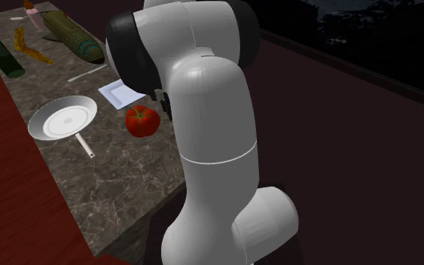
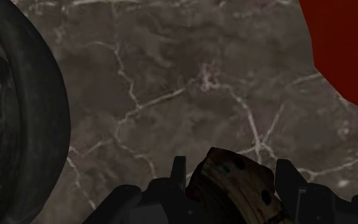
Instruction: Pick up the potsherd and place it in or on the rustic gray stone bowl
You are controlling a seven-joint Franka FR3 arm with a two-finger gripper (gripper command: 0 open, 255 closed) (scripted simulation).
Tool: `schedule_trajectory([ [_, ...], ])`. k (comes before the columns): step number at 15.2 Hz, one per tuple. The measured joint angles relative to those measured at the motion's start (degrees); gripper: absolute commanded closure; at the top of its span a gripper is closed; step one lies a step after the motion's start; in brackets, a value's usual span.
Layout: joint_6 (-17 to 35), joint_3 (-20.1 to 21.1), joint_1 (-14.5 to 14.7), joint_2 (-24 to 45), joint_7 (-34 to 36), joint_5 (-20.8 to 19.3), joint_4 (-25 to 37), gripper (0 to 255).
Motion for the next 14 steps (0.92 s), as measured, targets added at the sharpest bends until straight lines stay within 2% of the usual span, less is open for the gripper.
schedule_trajectory([
  [8, 0.0, 0.0, 0.0, 0.0, 0.0, 0.0, 0.0, 255],
  [14, -2.9, -0.2, 0.0, -2.8, 0.2, -0.3, 0.2, 255],
])
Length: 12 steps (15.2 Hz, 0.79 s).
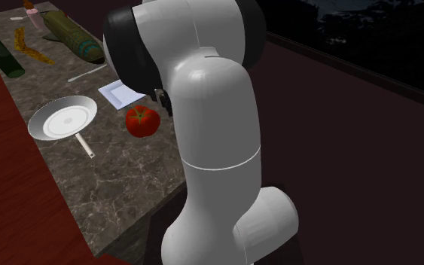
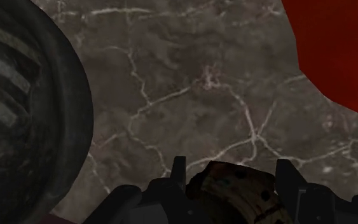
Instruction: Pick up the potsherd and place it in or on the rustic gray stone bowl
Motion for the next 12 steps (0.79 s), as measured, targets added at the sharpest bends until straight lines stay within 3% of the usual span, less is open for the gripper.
schedule_trajectory([
  [12, -7.7, -0.2, 0.2, -5.7, 0.7, -0.6, 2.0, 255],
])
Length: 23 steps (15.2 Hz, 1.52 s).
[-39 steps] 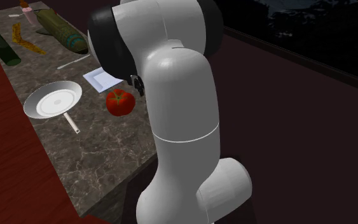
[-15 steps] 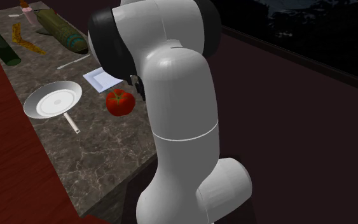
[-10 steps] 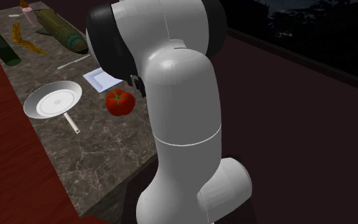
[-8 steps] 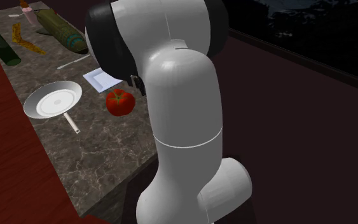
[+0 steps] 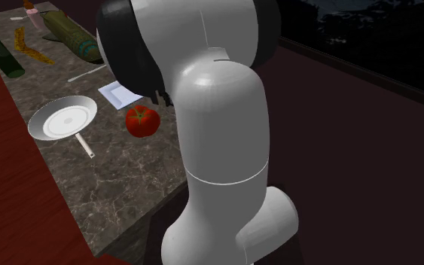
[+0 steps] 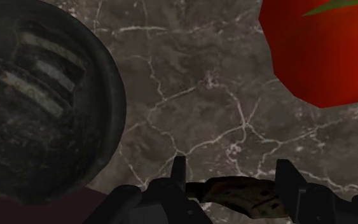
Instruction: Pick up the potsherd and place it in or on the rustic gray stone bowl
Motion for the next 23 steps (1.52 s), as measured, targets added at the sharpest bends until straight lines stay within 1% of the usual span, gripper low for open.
schedule_trajectory([
  [11, -7.3, -0.1, 0.0, -4.1, 0.4, -0.4, 3.3, 255],
  [12, -7.2, -0.3, -0.2, -5.1, 0.2, -0.5, 2.2, 255],
  [18, -4.6, -1.6, -1.4, -16.9, -2.0, -1.5, -12.3, 255],
  [23, -4.1, -3.0, -2.9, -27.0, -3.9, -3.0, -23.0, 255],
])
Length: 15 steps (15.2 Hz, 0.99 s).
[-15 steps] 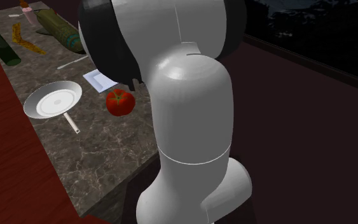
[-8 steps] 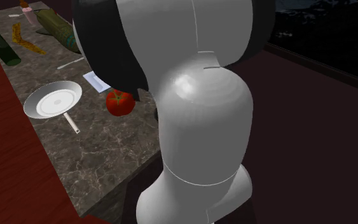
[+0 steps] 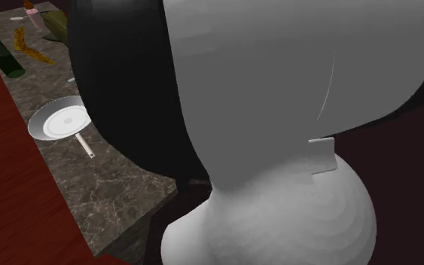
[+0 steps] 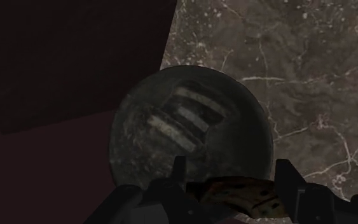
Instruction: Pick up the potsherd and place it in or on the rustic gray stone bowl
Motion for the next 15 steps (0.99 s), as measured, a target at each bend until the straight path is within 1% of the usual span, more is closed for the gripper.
schedule_trajectory([
  [3, -0.6, -1.1, -1.3, -6.6, -1.4, -1.4, -6.0, 255],
  [5, -0.4, -1.6, -1.9, -8.9, -2.0, -2.0, -8.4, 255],
  [8, 1.7, -1.7, -2.0, -9.0, -2.2, -2.1, -10.6, 255],
  [15, 7.9, -2.0, -1.8, -5.4, -2.5, -1.8, -13.3, 255],
])
